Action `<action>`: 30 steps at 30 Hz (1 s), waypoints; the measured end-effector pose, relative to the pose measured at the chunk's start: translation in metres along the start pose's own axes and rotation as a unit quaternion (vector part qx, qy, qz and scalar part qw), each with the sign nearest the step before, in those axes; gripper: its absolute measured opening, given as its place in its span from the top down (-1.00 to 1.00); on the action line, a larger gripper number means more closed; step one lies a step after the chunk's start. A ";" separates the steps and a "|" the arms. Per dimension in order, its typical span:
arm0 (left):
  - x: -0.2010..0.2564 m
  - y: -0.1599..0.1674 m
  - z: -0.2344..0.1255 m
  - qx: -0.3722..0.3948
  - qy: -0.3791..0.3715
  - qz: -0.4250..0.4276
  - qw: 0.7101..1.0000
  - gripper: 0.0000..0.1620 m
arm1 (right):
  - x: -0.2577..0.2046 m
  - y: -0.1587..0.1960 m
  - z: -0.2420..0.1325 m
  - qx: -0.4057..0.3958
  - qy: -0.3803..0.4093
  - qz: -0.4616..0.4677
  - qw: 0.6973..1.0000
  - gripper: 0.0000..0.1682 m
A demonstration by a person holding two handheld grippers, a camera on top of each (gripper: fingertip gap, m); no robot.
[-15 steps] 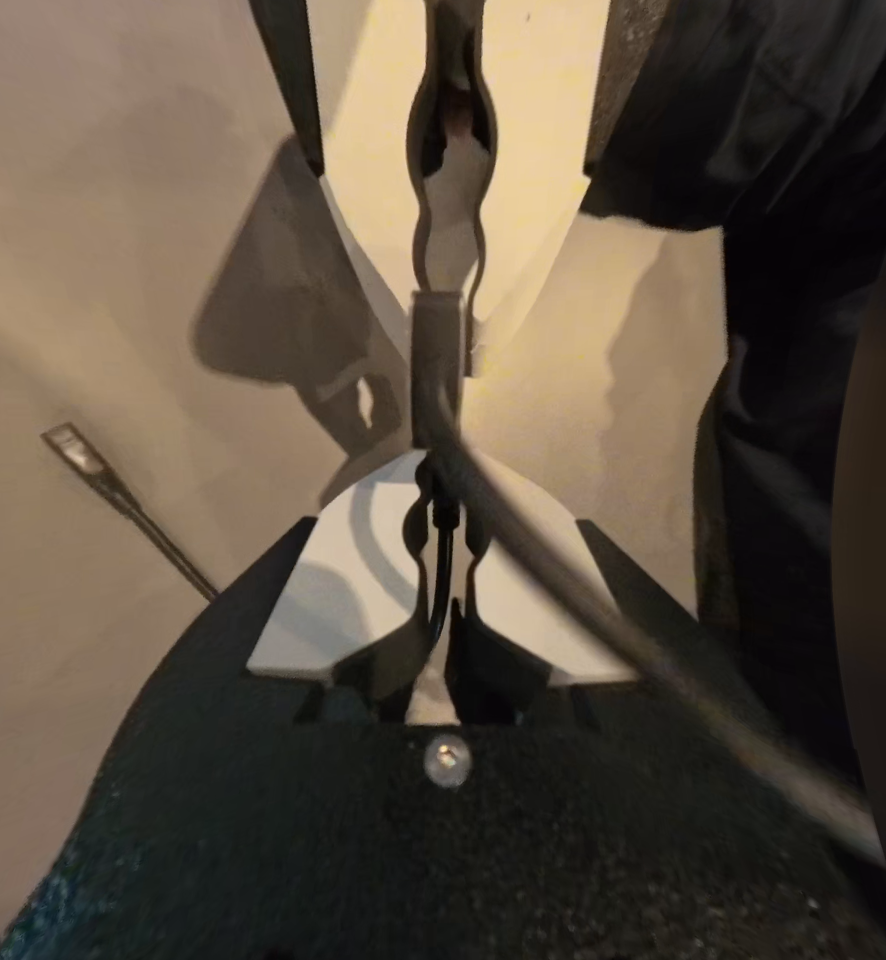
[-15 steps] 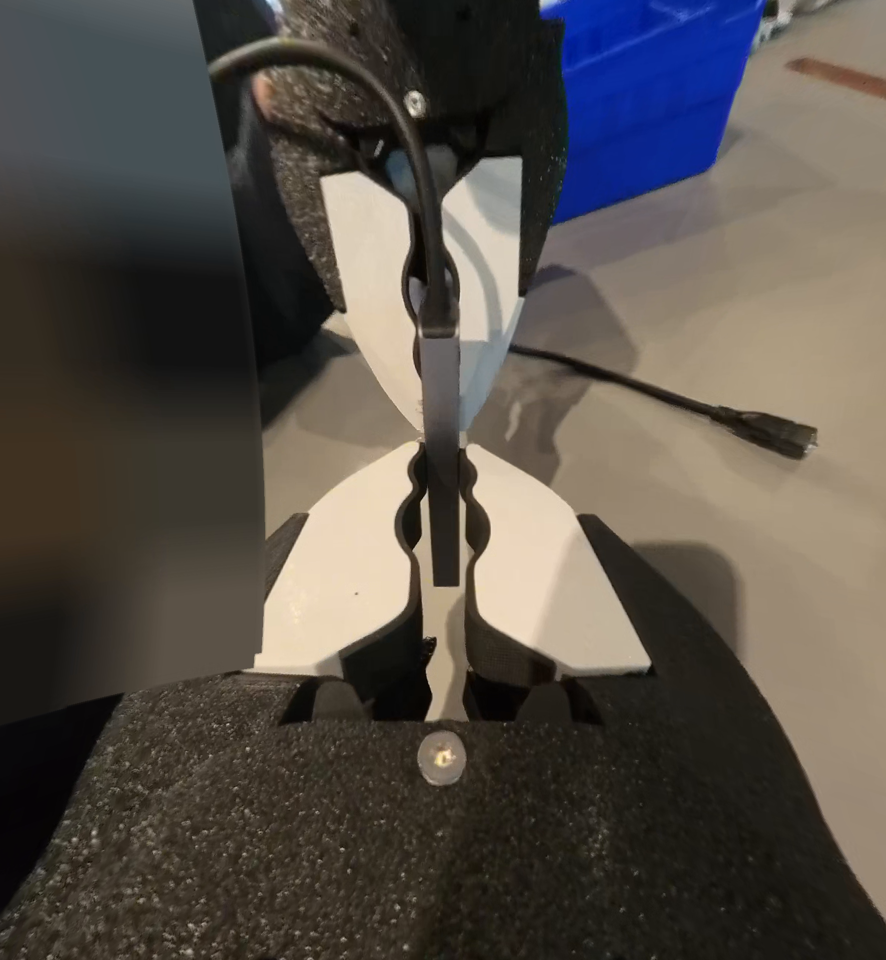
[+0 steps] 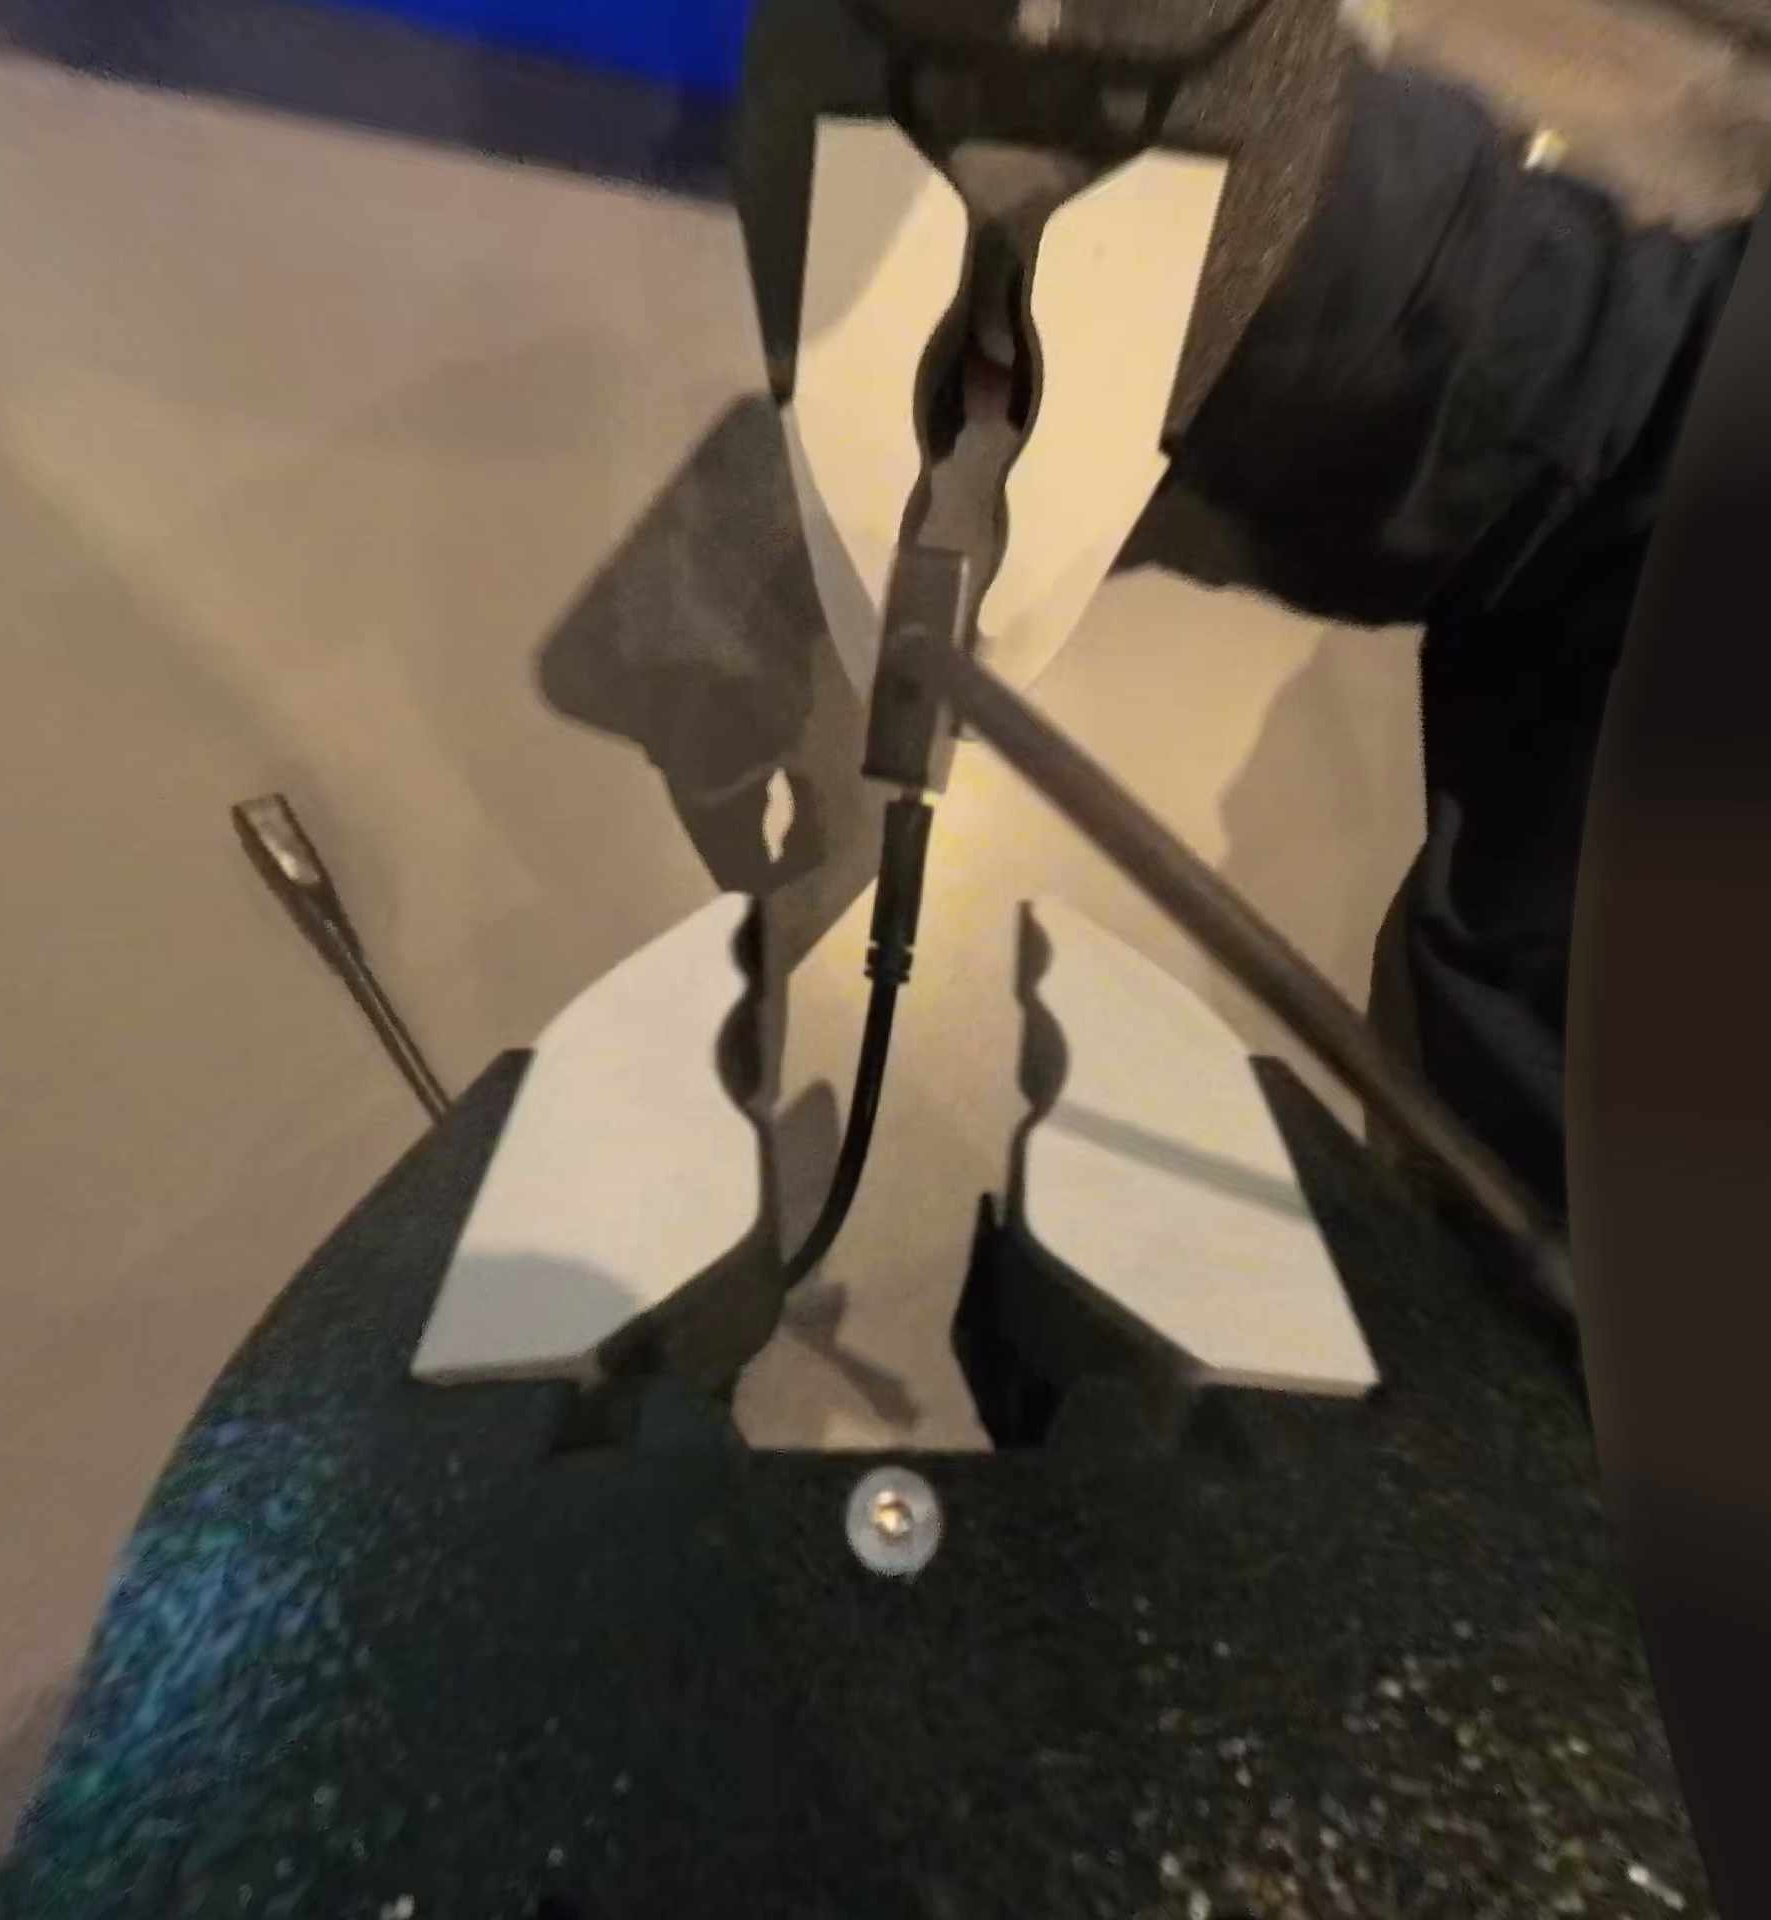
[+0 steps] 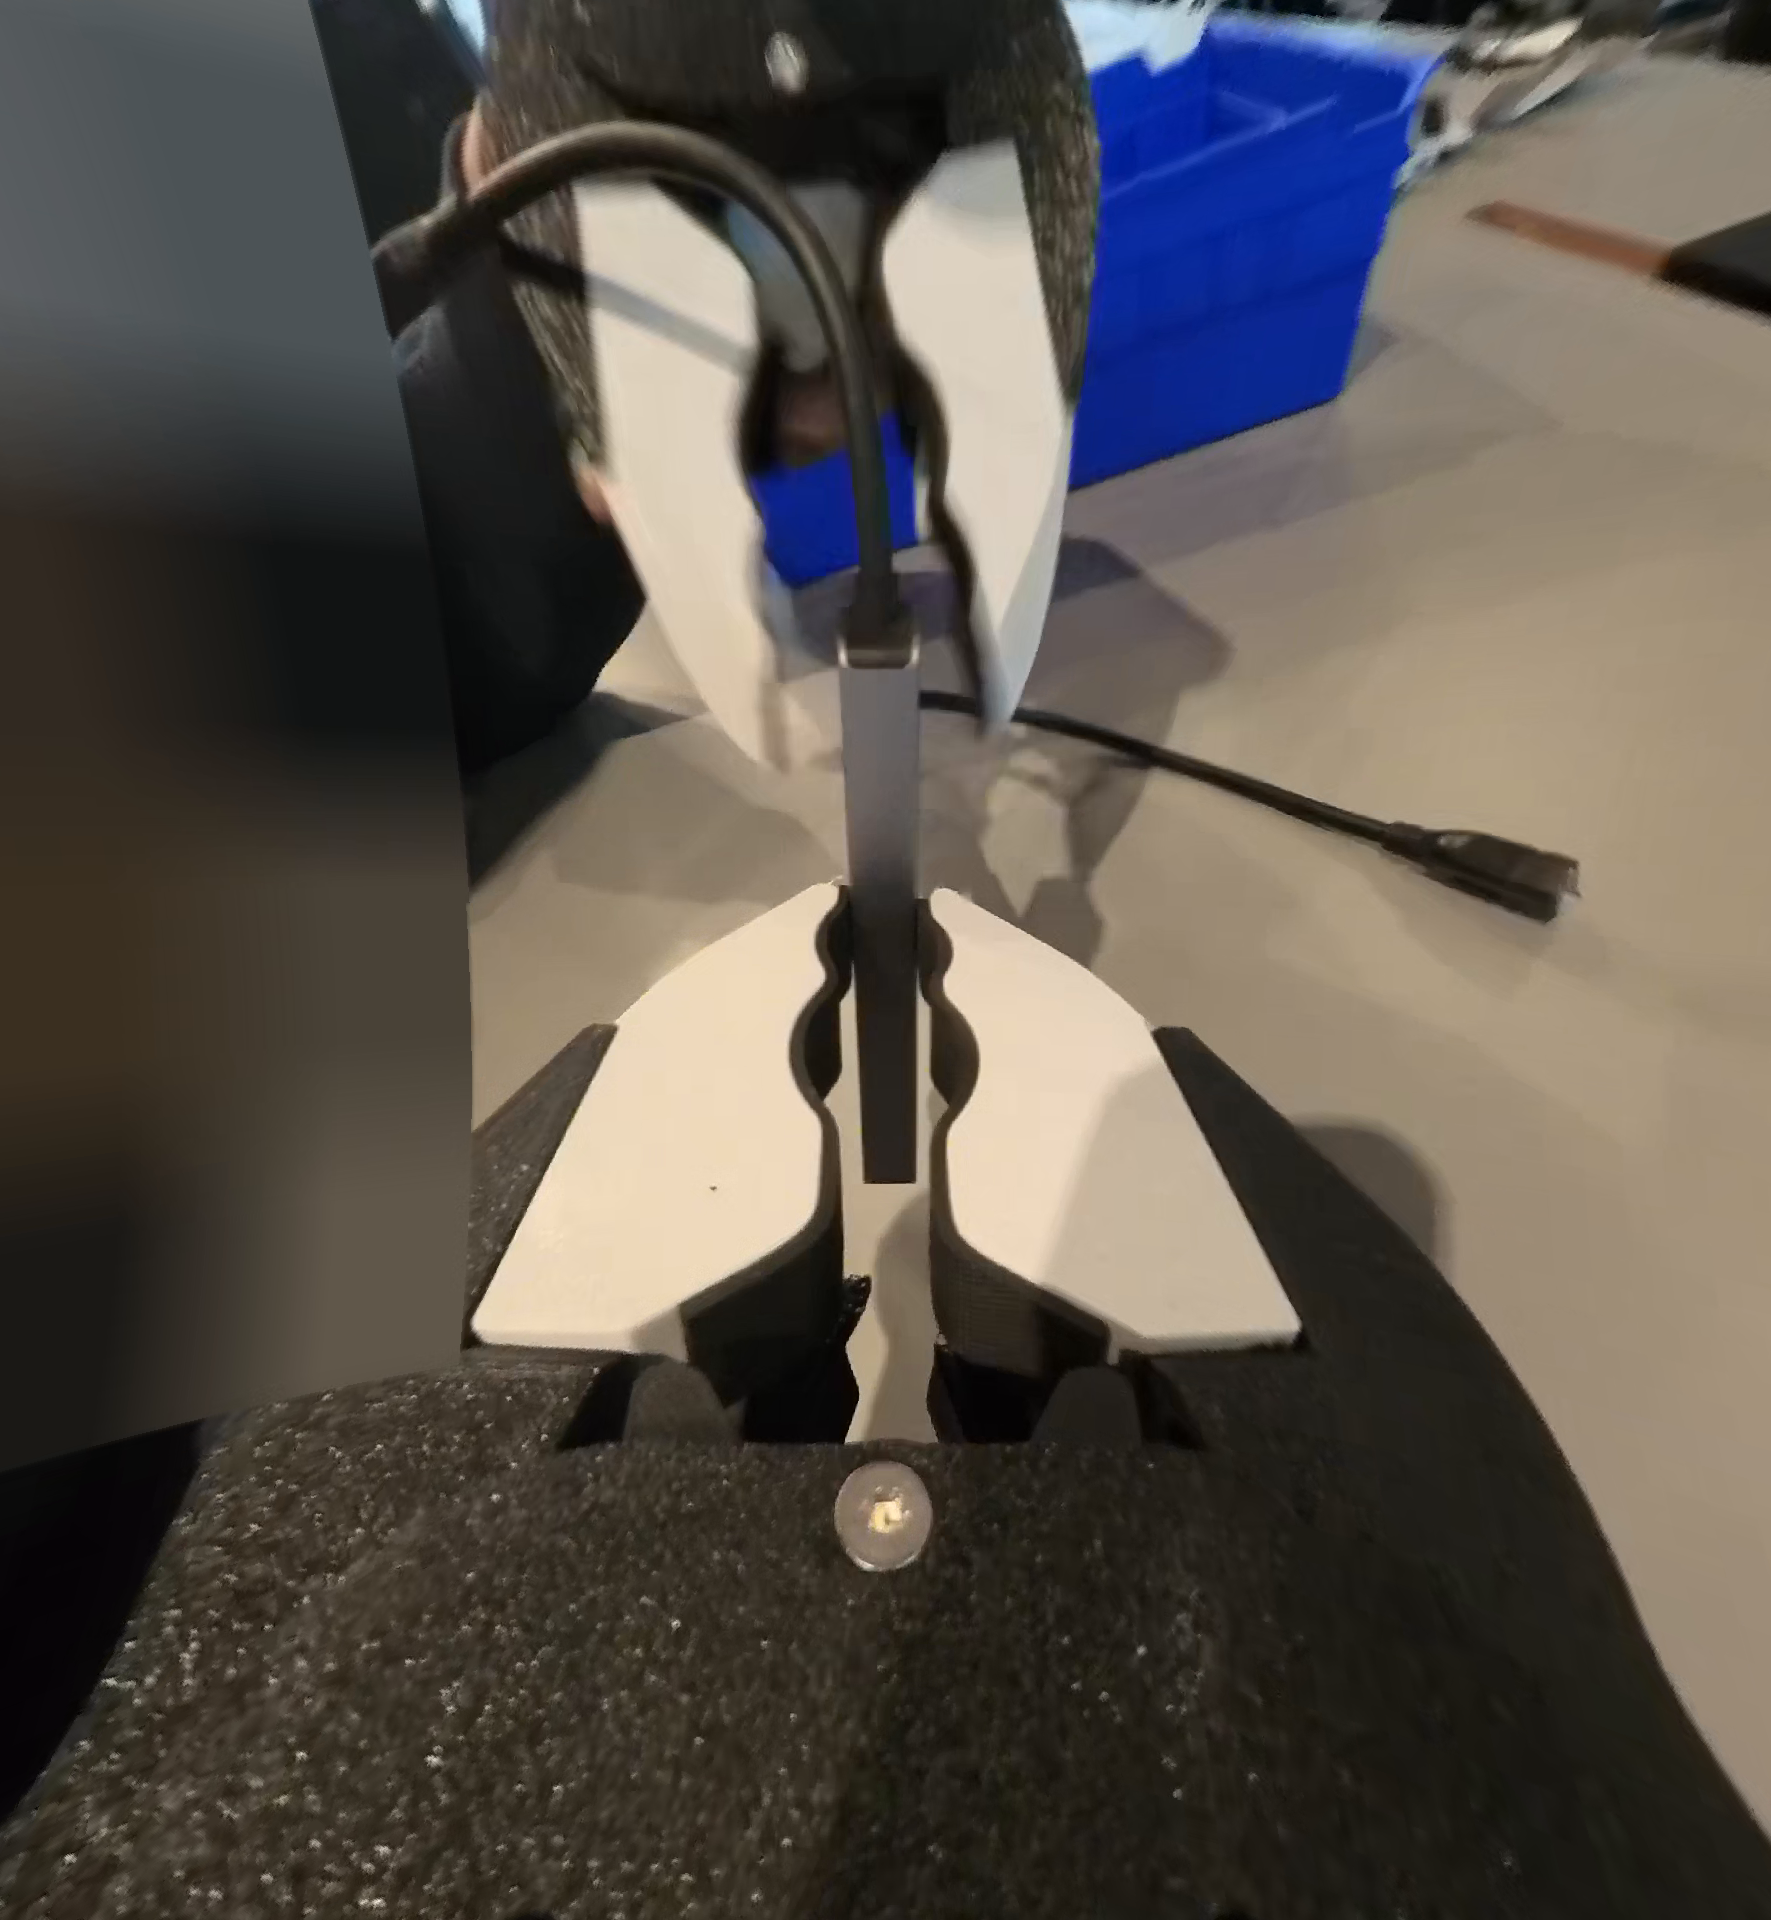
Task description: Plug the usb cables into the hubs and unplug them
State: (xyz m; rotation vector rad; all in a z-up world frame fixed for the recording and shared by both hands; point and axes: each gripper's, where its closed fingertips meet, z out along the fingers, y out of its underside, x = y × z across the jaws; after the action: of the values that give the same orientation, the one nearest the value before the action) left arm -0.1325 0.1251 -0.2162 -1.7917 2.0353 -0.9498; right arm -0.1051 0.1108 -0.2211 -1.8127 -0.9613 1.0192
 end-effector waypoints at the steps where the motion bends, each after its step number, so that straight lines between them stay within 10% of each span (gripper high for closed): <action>1: -0.002 -0.004 -0.010 0.027 -0.003 -0.002 1.000 0.26 | 0.002 -0.002 -0.004 0.007 0.008 -0.002 1.000 0.86; 6: -0.016 -0.013 -0.059 0.119 -0.058 -0.016 0.991 -0.06 | 0.005 -0.019 -0.025 0.046 0.048 -0.023 0.998 0.86; 13: -0.020 -0.037 -0.125 0.273 -0.120 -0.016 0.954 0.05 | -0.019 -0.090 -0.120 0.234 0.168 -0.089 0.954 0.87; 20: -0.022 -0.034 -0.122 0.264 -0.115 -0.025 0.957 0.11 | -0.031 -0.117 -0.226 0.270 0.352 -0.141 0.885 0.87; 30: -0.025 -0.028 -0.105 0.226 -0.109 -0.034 0.967 0.18 | 0.070 -0.039 -0.319 0.179 0.571 0.073 0.798 0.86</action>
State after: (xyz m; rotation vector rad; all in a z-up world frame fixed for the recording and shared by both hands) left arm -0.1674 0.1795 -0.1254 -1.6372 1.4862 -1.0782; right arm 0.1999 0.0966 -0.0987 -1.7299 0.1265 0.0247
